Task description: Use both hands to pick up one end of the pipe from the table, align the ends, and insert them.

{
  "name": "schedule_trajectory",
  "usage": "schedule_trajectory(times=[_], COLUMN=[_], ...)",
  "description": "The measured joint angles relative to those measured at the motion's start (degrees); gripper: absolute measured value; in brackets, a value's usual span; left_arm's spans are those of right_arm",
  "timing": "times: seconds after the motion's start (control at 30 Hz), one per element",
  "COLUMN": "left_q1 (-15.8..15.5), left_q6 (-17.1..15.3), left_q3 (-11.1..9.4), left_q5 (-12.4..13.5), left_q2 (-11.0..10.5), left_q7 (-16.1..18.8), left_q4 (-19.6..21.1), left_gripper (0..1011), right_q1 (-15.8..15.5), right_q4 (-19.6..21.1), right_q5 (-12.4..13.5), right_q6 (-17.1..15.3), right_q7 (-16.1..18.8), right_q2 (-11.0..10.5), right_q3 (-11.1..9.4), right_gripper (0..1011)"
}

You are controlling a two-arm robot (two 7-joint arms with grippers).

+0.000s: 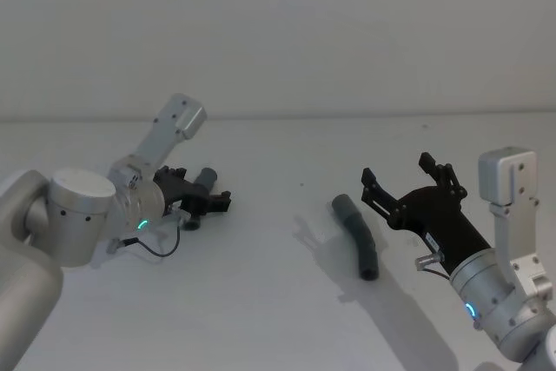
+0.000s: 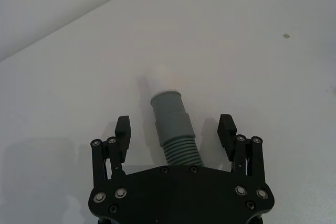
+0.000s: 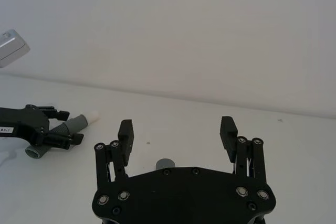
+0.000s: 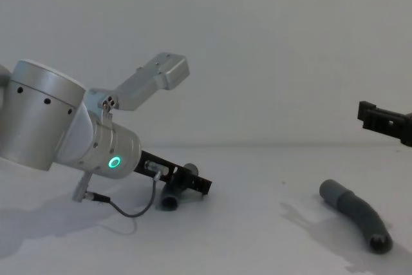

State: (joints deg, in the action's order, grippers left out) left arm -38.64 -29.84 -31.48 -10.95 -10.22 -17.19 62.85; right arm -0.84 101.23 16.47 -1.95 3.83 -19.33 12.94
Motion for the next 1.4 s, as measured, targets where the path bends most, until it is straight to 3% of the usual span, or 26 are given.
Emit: schedule_trajectory(times=[1.03, 1.3, 1.4], left_q1=[0.1, 0.1, 0.1], left_q6=[-0.1, -0.1, -0.2], left_q3=[-0.1, -0.1, -0.1], left_q5=[0.1, 0.1, 0.1], left_q2=[0.1, 0.1, 0.1], left_q7=[0.0, 0.0, 0.0], left_q4=[-0.1, -0.2, -0.2], left_gripper=[1001, 1001, 1001], right_q1=[0.1, 1.0, 1.8], right_q4=[0.0, 0.1, 0.5], right_q5=[0.0, 0.2, 0.5], right_q6=[-0.2, -4.0, -7.4], right_q7=[0.0, 0.3, 0.2], right_q2=[0.0, -0.2, -0.3], right_q3=[0.0, -0.2, -0.3], right_gripper=[1000, 1000, 1000])
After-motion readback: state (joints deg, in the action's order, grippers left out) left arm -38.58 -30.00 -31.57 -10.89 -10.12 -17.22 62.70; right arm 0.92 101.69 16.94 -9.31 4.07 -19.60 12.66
